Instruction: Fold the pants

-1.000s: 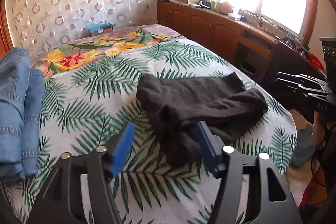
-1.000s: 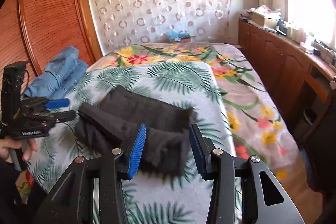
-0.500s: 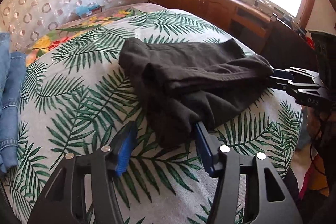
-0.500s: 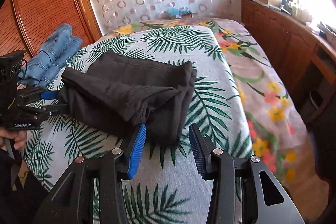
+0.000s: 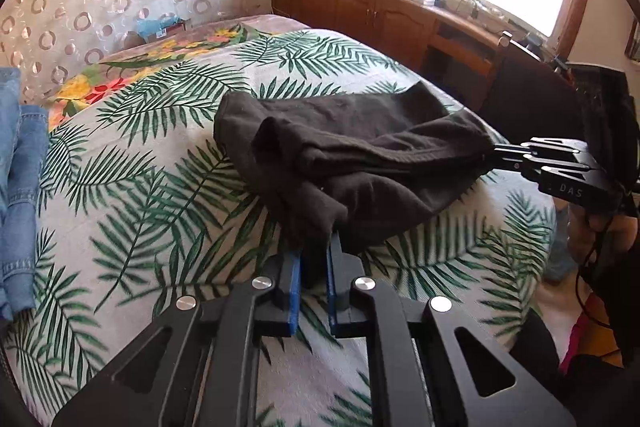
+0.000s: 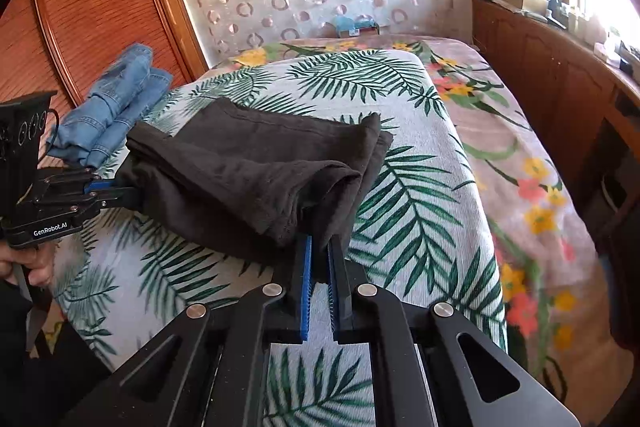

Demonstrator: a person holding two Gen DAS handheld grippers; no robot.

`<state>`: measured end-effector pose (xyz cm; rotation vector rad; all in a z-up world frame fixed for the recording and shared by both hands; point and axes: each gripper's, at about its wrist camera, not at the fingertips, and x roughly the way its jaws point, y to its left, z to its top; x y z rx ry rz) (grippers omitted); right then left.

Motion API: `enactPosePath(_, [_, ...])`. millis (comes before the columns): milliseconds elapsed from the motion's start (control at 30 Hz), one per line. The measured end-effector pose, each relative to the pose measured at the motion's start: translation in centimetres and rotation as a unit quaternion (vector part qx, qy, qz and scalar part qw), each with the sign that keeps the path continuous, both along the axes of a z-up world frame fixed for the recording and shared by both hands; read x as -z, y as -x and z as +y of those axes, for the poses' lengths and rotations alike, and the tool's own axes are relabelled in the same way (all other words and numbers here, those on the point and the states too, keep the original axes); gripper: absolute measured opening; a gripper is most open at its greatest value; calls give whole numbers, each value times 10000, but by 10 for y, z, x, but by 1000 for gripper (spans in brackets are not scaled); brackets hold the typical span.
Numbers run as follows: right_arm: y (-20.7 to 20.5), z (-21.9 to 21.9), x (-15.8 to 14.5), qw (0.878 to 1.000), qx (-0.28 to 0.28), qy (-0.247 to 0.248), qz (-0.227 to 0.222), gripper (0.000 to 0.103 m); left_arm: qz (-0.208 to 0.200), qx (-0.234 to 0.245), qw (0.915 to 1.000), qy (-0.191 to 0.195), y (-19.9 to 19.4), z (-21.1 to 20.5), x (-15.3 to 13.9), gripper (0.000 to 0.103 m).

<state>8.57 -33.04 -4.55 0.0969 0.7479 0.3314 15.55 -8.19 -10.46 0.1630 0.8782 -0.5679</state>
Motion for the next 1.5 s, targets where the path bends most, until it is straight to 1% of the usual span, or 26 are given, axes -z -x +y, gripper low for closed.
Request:
enactPosePath(100, [10,2,0,9999,-102,-61,58,7,-33,3,10000,55,15,9,-4,11])
enactPosePath(267, [30,8,-5,9997,-253,-62,28,7,-70,-77,9999,131,40,21,-8,11])
enactPosePath(467, [50,14,-9,9993,-376,20,36,7,-53,-105,9999,93,64,31,-6,11])
enactPosePath(600, [56,15,-8,9991,-406,129,61,7,-11,-120,9999,17,70,32,1,11])
enactPosePath(733, [51,12,-5,9992,-356,75,158,7,20,-140,9999,25,69,32,4,11])
enactPosePath(833, [51,12,-9,9994,-313,88,101,7,9,-147,9999,48,71,32,0,12])
enactPosePath(933, [56,12,-16,9997,-215,135,-34,7,-24,-207,9998,7,71,33,-3,16])
enactPosePath(967, [58,11,-19,9997,-199,113,-82,9,-66,-232,9997,-20,72,34,-5,19])
enactPosePath(1000, [61,10,-20,9997,-210,94,-129,9,-118,-270,9995,-58,73,34,-7,26])
enactPosePath(1033, [62,11,-23,9995,-229,89,-189,11,-176,-318,9993,-99,74,35,-8,29])
enactPosePath(1100, [65,14,-25,9992,-268,124,-265,21,-258,-367,9990,-82,74,38,-13,41])
enactPosePath(1133, [66,16,-25,9990,-309,117,-299,23,-272,-383,9989,-56,74,40,-14,45])
enactPosePath(1167, [67,19,-25,9988,-358,114,-312,27,-283,-396,9988,-50,73,41,-14,47])
enactPosePath(1200, [69,22,-25,9986,-400,128,-316,32,-287,-403,9987,-73,72,42,-14,47])
enactPosePath(1300, [67,33,-20,9979,-497,276,-307,40,-261,-414,9986,-191,65,42,-10,48])
enactPosePath(1500, [59,48,-11,9962,-636,564,-205,43,-169,-402,9987,-272,50,37,-2,48])
